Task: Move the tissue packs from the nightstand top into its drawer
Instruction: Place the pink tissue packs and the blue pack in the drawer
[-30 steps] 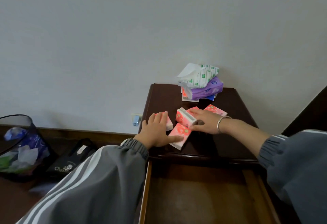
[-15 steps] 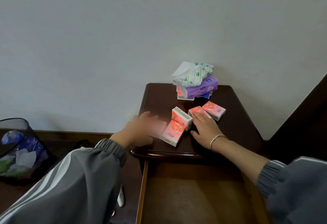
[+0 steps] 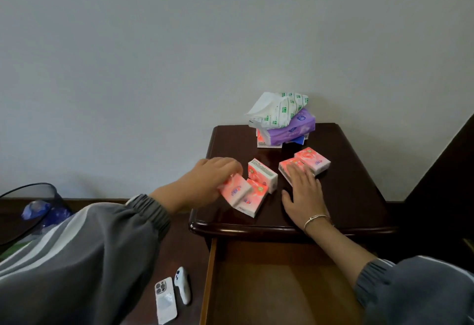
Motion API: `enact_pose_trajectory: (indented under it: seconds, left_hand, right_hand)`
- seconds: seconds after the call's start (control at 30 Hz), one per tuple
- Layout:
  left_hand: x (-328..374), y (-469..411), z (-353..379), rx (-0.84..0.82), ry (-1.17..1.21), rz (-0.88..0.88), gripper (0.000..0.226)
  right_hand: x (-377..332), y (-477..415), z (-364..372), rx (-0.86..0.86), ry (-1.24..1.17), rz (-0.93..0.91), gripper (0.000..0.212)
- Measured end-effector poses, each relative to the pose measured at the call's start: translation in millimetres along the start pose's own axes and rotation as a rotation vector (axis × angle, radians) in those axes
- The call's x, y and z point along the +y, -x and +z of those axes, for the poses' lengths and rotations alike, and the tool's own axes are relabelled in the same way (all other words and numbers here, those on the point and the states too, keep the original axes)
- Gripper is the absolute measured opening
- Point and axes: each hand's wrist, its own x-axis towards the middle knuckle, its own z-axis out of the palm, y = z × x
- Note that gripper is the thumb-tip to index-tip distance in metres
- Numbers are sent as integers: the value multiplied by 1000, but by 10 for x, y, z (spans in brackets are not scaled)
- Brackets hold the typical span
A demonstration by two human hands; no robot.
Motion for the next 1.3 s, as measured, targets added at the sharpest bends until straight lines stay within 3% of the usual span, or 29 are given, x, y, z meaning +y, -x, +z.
enact_pose_trajectory:
  seconds: [0.13,0.27,0.33,0.43,0.5,0.6,0.73,0.9,1.07,1.2,1.3]
  left_hand:
    - [99,-143,156,-88,-332,184,67]
    - [37,-39,226,-62,-189,156,75]
    - [109,-7,252,77,63,-9,79]
    - [339,1,287,296,507,-531,62]
    - [522,-41,346,179,584,-774,83]
    - [756,-138,423,48,564,-907,104]
    - [795,-154,508,22,334,-881,94]
    - [425,125,535,-31,305,-858,94]
    - [312,331,672,99,285,-760,84]
    - [282,332,733,143,273,-748,83]
    - [278,351,737,155,280,-738,82]
  right_hand:
    - [-94,20,39,117,-154,64,55]
    - [-188,29,118,119,-158,62,53]
    - [-158,33,110,138,-140,61,53]
    - [-150,45,116,161,-134,62,50]
    - [-156,50,122,169,-143,64,48]
    - [-153,72,114,168,-152,76,46]
    - [-135,92,84,182,-179,92,43]
    - [-143,91,69,201,-152,71,43]
    - [-227,174,33,314,-195,-176,46]
    - [-531,46,-1,87,-204,-82,68]
    - [-790,-169,-29,-61,-181,-4,48]
